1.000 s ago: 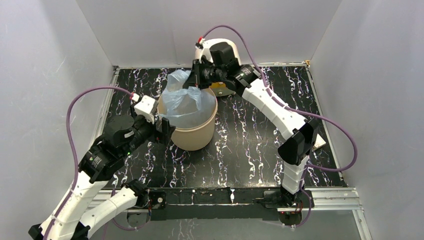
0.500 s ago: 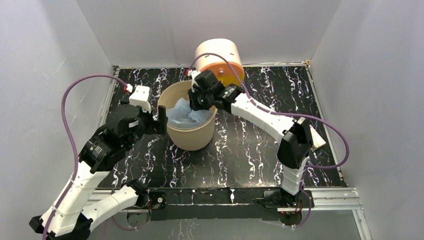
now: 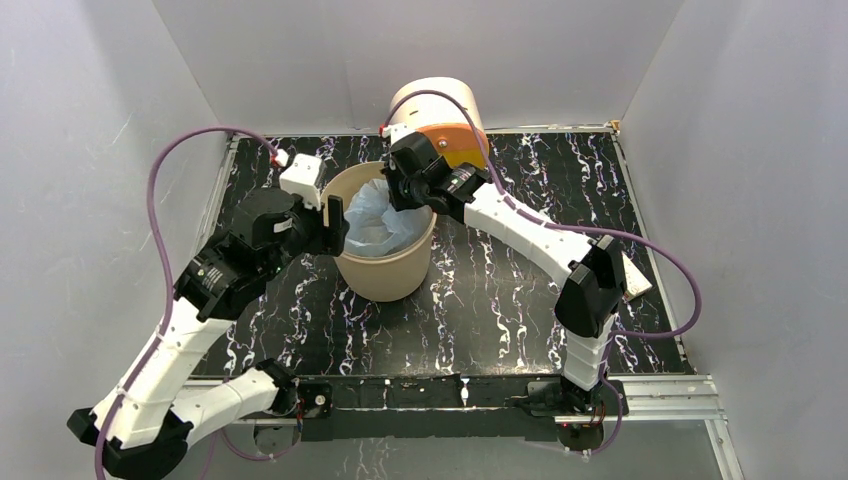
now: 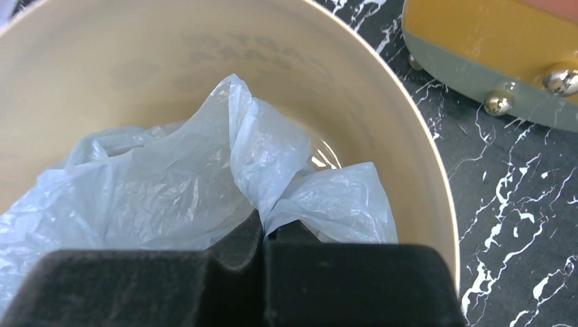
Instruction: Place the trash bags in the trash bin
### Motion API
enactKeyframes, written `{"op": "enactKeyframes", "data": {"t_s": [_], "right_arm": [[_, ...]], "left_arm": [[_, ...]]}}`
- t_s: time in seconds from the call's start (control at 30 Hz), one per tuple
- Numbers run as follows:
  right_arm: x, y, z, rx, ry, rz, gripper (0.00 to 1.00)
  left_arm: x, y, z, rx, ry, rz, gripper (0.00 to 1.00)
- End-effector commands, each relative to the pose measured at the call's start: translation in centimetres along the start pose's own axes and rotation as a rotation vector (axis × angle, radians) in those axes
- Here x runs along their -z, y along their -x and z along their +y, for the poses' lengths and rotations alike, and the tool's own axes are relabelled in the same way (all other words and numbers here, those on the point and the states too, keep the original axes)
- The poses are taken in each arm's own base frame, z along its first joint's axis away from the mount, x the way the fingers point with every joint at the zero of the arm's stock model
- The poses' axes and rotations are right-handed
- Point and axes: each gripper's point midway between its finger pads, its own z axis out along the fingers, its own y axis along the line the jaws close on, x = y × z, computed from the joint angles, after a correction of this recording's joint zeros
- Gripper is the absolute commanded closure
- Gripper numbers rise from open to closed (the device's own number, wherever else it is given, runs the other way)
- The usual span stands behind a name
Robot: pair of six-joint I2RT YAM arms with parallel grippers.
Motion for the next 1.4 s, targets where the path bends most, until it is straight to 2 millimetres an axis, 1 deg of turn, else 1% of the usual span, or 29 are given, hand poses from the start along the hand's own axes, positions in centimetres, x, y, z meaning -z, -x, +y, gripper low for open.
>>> {"op": "enactKeyframes", "data": {"t_s": [0.0,0.03,0.1,0.13,0.2,0.23,0.27,0.33,0.4,0.47,0.53,0.6,0.63,0.67,0.7,0.73,0.83,0.9,0.97,1.03,1.13,1.2,1.33,1.37], "right_arm": [[4.1,5.6,1.7,-0.004,0.069,-0.159,1.00],[4.4,5.9,2.1,-0.008,0.090,-0.164,1.00],[5.2,6.3,2.7,-0.014,0.123,-0.170,1.00],[5.6,6.5,2.9,-0.016,0.132,-0.173,1.00],[6.3,7.0,3.3,-0.014,0.152,-0.187,1.00],[6.8,7.6,3.5,0.000,0.169,-0.205,1.00],[7.5,8.5,3.9,0.021,0.188,-0.231,1.00],[9.1,10.3,4.6,0.054,0.220,-0.262,1.00],[10.3,11.5,5.6,0.066,0.261,-0.270,1.00],[11.0,11.3,7.0,0.072,0.342,-0.250,1.00],[10.8,10.1,7.7,0.057,0.395,-0.215,1.00],[9.6,8.6,7.4,0.036,0.385,-0.188,1.00],[8.6,7.3,6.7,0.022,0.354,-0.160,1.00],[7.9,6.6,6.1,0.010,0.322,-0.145,1.00],[7.3,6.1,5.5,0.002,0.293,-0.134,1.00],[6.8,5.8,5.0,-0.005,0.261,-0.126,1.00],[6.0,6.0,3.8,-0.027,0.203,-0.127,1.00],[5.9,6.9,2.5,-0.060,0.154,-0.161,1.00],[6.5,8.5,1.8,-0.087,0.156,-0.235,1.00],[7.2,9.4,1.4,-0.122,0.174,-0.278,1.00],[7.4,9.8,1.4,-0.131,0.187,-0.282,1.00],[7.2,9.6,1.6,-0.135,0.200,-0.270,1.00],[6.9,9.3,2.2,-0.137,0.229,-0.250,1.00],[6.9,9.3,2.2,-0.137,0.230,-0.247,1.00]], "left_arm": [[-1.0,0.7,-2.8,-0.010,-0.144,-0.006,0.43],[-1.6,0.5,-3.2,-0.018,-0.154,0.008,0.46],[-2.7,0.0,-3.4,-0.025,-0.148,0.043,0.59],[-3.3,-0.2,-3.2,-0.024,-0.130,0.055,0.66],[-4.4,-0.8,-2.8,-0.015,-0.094,0.066,0.74],[-4.9,-1.0,-2.8,-0.009,-0.091,0.059,0.77],[-5.5,-1.3,-2.8,-0.005,-0.092,0.057,0.80],[-6.6,-1.8,-2.9,0.008,-0.097,0.061,0.90],[-7.6,-2.1,-3.1,0.022,-0.109,0.070,0.94],[-8.8,-2.7,-3.1,0.034,-0.116,0.081,0.96],[-9.9,-3.3,-3.2,0.053,-0.133,0.085,0.97],[-10.7,-3.7,-2.9,0.080,-0.137,0.087,0.98],[-11.1,-3.9,-2.7,0.092,-0.141,0.087,0.98],[-11.3,-4.1,-2.7,0.104,-0.153,0.089,0.98],[-11.3,-4.0,-2.9,0.115,-0.172,0.091,0.94],[-11.2,-3.6,-2.8,0.122,-0.179,0.088,0.88],[-9.6,-1.8,-2.5,0.128,-0.176,0.041,0.65],[-8.1,-0.7,-2.4,0.125,-0.181,0.007,0.49],[-6.5,0.1,-2.1,0.119,-0.176,-0.010,0.41],[-5.0,0.3,-1.7,0.109,-0.164,-0.018,0.34],[-3.3,0.3,-1.0,0.081,-0.145,-0.024,0.29],[-2.5,0.6,-1.1,0.063,-0.164,-0.036,0.27],[-0.8,1.7,-3.7,0.045,-0.326,-0.067,0.25],[0.0,2.0,-5.2,0.035,-0.418,-0.074,0.24]]}}
